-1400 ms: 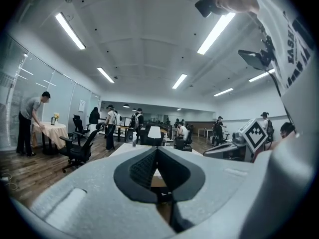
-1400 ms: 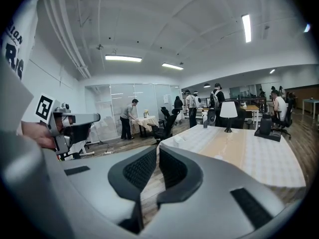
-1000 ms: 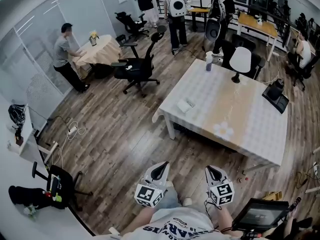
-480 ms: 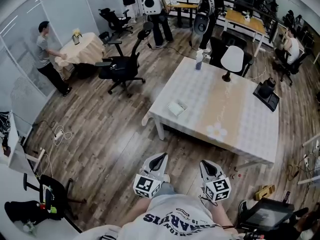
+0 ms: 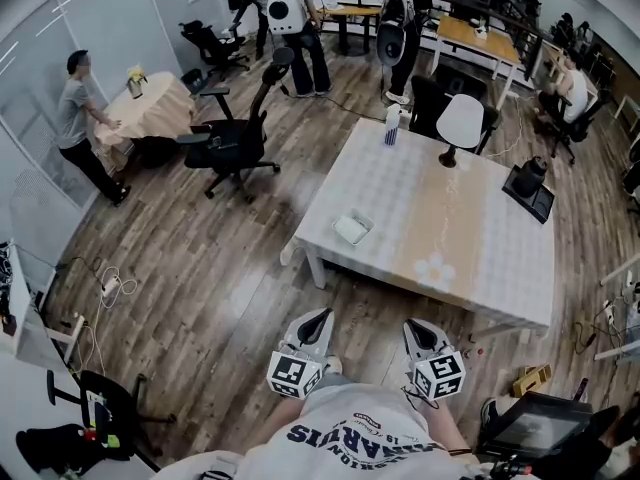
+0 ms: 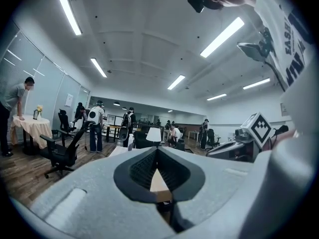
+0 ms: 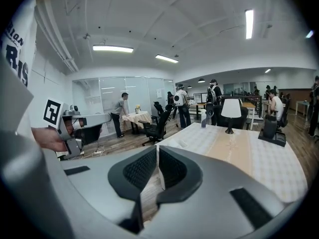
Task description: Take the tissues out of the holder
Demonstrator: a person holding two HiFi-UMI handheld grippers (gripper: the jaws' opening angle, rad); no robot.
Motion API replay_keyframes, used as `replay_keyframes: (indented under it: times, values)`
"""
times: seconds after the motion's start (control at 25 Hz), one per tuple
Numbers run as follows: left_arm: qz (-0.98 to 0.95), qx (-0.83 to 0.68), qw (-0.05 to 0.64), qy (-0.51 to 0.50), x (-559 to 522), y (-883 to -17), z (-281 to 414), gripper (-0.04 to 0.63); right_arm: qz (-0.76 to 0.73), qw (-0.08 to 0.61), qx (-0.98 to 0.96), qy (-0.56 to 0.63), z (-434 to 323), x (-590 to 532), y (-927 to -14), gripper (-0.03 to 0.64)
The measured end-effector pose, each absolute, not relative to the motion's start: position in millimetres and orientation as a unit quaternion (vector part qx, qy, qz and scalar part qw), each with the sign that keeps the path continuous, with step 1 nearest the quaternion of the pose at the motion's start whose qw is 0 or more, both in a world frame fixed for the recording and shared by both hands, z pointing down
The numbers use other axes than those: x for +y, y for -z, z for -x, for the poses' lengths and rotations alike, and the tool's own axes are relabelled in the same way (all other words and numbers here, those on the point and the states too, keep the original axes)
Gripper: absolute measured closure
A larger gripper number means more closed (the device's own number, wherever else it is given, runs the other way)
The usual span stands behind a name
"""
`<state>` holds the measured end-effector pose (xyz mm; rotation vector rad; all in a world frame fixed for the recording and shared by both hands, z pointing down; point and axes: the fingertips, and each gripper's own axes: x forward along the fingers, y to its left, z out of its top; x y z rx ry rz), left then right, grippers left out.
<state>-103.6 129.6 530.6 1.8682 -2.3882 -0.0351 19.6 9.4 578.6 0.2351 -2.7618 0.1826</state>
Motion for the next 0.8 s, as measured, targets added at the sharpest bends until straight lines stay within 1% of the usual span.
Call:
replay_keyframes:
  times: [0.4, 0.64, 0.8]
  values:
    - [-0.626, -0.777, 0.056, 0.016, 134.9, -534.8, 172.2, 0.592, -0.091, 0.182, -0.977, -0.067, 53.3, 17.4, -581.8, 0.607]
    - [-0.63, -0.774, 0.064, 0.008, 140.4, -549.2, 214.1, 0.592, -0.093, 0.199, -0.973, -0.077, 78.2, 29.4, -595.6, 0.607]
    - [-0.63, -0.772, 0.079, 0.012, 135.7, -563.0, 226.5, 0.592, -0.108, 0.221, -0.966, -0.079, 68.2, 22.4, -600.7, 0.607]
